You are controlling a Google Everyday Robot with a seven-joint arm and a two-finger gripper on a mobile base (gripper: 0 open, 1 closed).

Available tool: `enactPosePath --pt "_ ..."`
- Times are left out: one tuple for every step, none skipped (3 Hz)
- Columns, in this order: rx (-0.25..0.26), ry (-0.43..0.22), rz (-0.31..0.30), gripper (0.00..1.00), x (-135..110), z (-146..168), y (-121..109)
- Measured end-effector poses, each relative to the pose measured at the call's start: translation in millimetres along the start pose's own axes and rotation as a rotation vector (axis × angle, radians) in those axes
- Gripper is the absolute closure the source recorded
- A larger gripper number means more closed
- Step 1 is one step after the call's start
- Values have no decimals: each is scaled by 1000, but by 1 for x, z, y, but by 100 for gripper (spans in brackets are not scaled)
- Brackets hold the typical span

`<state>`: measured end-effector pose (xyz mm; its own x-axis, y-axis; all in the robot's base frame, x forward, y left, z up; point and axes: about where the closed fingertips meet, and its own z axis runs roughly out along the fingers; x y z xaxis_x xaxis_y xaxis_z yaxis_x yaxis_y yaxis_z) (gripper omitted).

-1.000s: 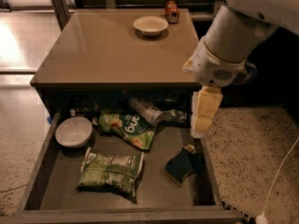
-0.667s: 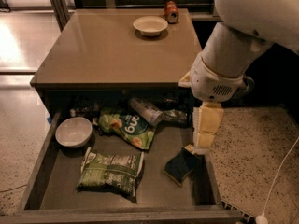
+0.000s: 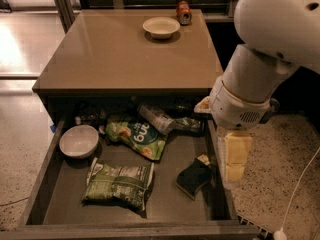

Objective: Pick green jalapeno chip bag from top drawer and place on counter

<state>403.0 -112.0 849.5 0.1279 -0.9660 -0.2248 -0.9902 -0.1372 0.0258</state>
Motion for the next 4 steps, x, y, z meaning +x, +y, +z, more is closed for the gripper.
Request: enactPosePath --pt "21 -27 -7 0 -5 8 -16" --pt "64 -80 -24 0 -21 38 -81" --pt "64 -80 -24 0 -21 38 -81" --pt "98 -82 -22 0 -22 45 -82"
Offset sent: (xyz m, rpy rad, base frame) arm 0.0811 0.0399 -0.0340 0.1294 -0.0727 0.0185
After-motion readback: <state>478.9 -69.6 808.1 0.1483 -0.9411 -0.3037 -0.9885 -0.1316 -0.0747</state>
